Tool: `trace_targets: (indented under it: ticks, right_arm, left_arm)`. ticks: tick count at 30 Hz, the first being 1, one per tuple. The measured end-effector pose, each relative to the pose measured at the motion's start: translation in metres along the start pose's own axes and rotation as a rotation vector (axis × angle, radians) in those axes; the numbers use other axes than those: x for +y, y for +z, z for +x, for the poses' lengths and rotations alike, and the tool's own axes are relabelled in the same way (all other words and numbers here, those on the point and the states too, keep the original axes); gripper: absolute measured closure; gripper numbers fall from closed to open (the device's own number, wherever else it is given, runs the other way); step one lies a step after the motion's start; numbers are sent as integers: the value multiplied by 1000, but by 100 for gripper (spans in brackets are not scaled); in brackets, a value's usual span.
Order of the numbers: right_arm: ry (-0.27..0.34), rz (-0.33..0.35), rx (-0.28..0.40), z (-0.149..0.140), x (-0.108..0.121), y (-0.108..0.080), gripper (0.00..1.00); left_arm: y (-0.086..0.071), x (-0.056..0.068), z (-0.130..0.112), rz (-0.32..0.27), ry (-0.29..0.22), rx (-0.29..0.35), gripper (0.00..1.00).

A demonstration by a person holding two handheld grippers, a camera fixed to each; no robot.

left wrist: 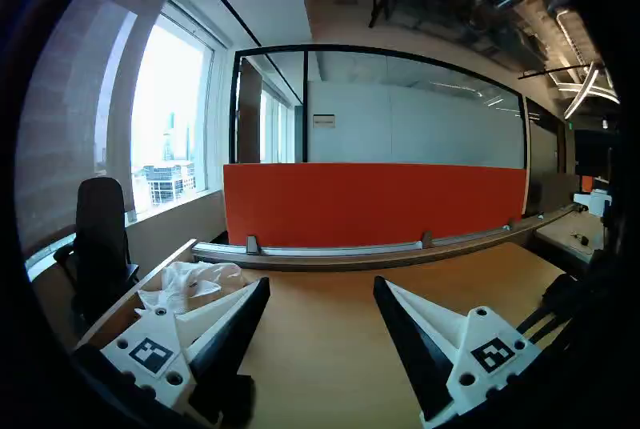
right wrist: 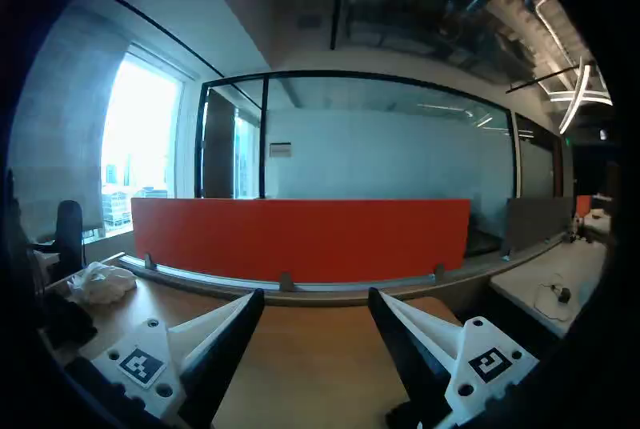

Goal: Fold towel

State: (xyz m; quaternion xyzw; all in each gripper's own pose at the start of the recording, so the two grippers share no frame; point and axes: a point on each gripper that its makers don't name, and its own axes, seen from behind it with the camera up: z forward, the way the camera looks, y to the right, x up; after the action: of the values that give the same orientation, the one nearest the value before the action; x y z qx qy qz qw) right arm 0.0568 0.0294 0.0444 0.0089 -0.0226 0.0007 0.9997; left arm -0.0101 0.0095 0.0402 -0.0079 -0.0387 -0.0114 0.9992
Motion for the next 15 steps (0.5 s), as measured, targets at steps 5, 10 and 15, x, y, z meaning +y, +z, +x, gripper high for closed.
trace_targets:
  ticks: [5, 10, 15]
  right_arm:
    - [10, 27, 1, 4, -25, 1, 0]
    - [7, 37, 8, 10, -42, 1, 0]
    - [2, 48, 8, 11, -55, 1, 0]
  left_arm:
    - [2, -1, 4, -10, -9, 13, 4]
    - [2, 1, 6, -24, -18, 21, 4]
    - [3, 2, 6, -29, -19, 26, 4]
